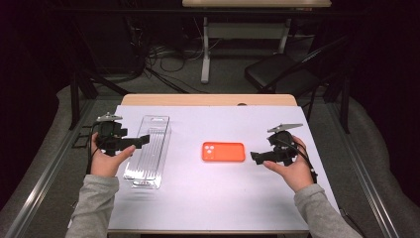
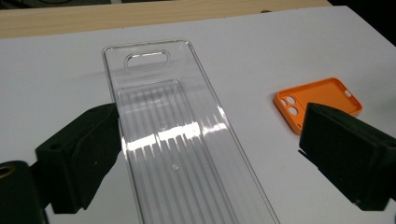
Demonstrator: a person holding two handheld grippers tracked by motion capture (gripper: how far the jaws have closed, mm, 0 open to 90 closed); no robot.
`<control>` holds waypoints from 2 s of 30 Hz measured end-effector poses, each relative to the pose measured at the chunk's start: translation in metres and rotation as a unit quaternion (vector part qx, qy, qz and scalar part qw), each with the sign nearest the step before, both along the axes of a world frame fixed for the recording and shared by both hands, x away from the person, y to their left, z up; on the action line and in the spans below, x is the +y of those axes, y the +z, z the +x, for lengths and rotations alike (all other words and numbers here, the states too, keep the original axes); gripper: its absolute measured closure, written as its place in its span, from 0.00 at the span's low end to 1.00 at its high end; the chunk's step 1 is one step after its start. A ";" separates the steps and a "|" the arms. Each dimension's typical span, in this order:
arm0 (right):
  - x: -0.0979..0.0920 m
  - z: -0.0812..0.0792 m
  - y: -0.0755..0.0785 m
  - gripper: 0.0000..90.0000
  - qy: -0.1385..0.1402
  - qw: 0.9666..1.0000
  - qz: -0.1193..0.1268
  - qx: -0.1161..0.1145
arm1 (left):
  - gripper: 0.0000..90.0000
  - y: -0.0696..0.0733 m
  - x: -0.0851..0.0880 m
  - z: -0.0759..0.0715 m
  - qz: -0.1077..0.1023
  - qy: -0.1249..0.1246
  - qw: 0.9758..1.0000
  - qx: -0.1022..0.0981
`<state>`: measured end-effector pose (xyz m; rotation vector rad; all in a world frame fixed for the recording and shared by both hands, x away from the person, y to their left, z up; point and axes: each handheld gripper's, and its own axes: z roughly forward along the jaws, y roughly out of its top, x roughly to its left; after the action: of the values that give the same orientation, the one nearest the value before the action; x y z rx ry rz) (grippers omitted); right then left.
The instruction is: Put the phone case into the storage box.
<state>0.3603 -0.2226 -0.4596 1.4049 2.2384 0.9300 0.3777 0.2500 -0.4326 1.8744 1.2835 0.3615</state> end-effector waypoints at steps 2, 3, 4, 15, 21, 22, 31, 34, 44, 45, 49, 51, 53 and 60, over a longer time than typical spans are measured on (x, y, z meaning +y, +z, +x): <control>0.006 0.006 0.002 0.00 0.004 1.000 -0.002 0.002 | 0.10 0.001 -0.002 0.002 -0.001 0.002 1.000 -0.002; 0.010 0.009 0.003 0.01 0.005 1.000 -0.001 0.002 | 0.10 0.001 -0.003 0.002 -0.003 0.002 1.000 -0.003; 0.012 0.011 0.003 0.01 0.007 1.000 -0.002 0.003 | 0.10 0.001 -0.003 0.003 -0.007 0.001 1.000 -0.004; 0.043 0.035 0.009 0.04 0.046 0.999 -0.016 0.007 | 0.13 -0.003 0.000 -0.001 -0.002 -0.003 1.000 -0.005; 0.057 0.047 0.010 0.17 0.065 0.997 -0.035 0.006 | 0.15 -0.002 0.004 -0.003 -0.005 -0.002 1.000 -0.013; 0.058 0.048 0.010 0.18 0.066 0.997 -0.035 0.006 | 0.15 -0.001 0.004 -0.004 -0.005 -0.002 1.000 -0.014; 0.068 0.064 0.015 0.26 0.093 0.995 -0.042 0.009 | 0.15 0.001 0.006 -0.007 -0.004 0.000 1.000 -0.018; 0.070 0.069 0.016 0.28 0.104 0.993 -0.050 0.010 | 0.15 0.000 0.006 -0.008 -0.001 0.000 1.000 -0.018; 0.072 0.076 0.017 0.37 0.139 0.988 -0.072 0.003 | 0.15 0.001 0.007 -0.008 0.001 0.001 1.000 -0.020; 0.072 0.076 0.016 0.38 0.142 0.987 -0.076 0.002 | 0.15 0.001 0.007 -0.008 0.002 -0.001 1.000 -0.019; 0.074 0.077 0.016 0.39 0.159 0.982 -0.105 0.009 | 0.15 0.001 0.007 -0.008 0.003 -0.001 1.000 -0.019; 0.077 0.078 0.017 0.41 0.178 0.977 -0.120 -0.001 | 0.15 0.001 0.006 -0.008 0.003 -0.001 1.000 -0.019; 0.079 0.079 0.017 0.42 0.193 0.973 -0.129 -0.005 | 0.15 0.001 0.007 -0.008 0.003 -0.002 1.000 -0.018; 0.081 0.081 0.007 0.47 0.230 0.960 -0.158 0.003 | 0.15 0.001 0.008 -0.008 0.001 0.001 1.000 -0.020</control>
<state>0.4417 -0.1415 -0.4529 0.7647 2.6300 0.6483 0.3692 0.2583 -0.4315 1.8582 1.2584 0.4002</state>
